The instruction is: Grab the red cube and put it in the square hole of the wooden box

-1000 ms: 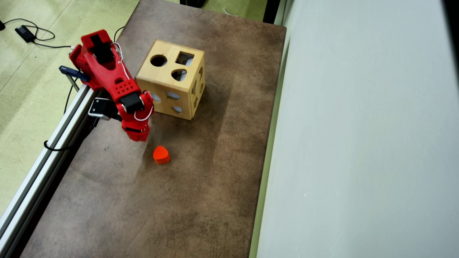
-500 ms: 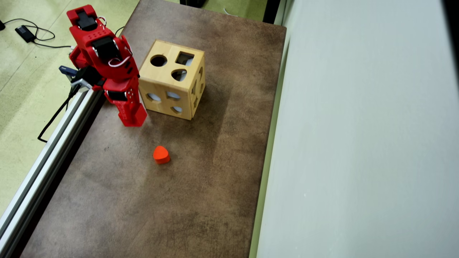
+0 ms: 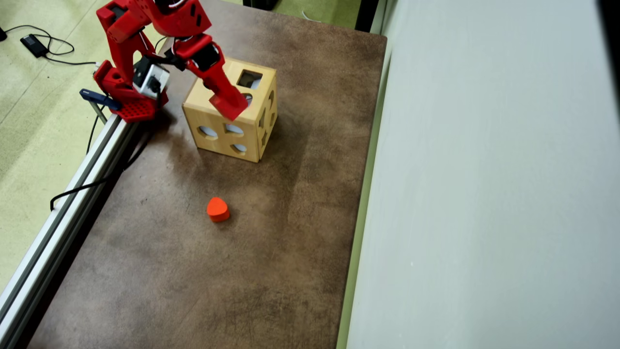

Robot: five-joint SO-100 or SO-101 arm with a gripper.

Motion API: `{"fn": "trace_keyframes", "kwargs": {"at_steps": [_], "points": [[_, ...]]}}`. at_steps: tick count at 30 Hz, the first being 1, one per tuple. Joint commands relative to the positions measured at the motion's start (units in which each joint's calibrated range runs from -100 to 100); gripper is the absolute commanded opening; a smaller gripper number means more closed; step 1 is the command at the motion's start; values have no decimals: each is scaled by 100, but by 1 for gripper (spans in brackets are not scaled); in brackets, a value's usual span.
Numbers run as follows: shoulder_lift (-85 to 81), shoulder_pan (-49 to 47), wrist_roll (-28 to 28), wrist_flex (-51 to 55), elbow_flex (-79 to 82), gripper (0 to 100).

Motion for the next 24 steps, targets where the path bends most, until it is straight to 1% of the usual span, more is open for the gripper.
{"fn": "trace_keyframes", "kwargs": {"at_steps": [1,8,14,17,24], "points": [[-310,-152,259,-71,-208,2],[-310,-293,259,1,-199,2],[-293,-1467,313,9,-172,2],[-318,-1787,313,17,-56,2],[-403,-1861,259,25,767,2]]}}
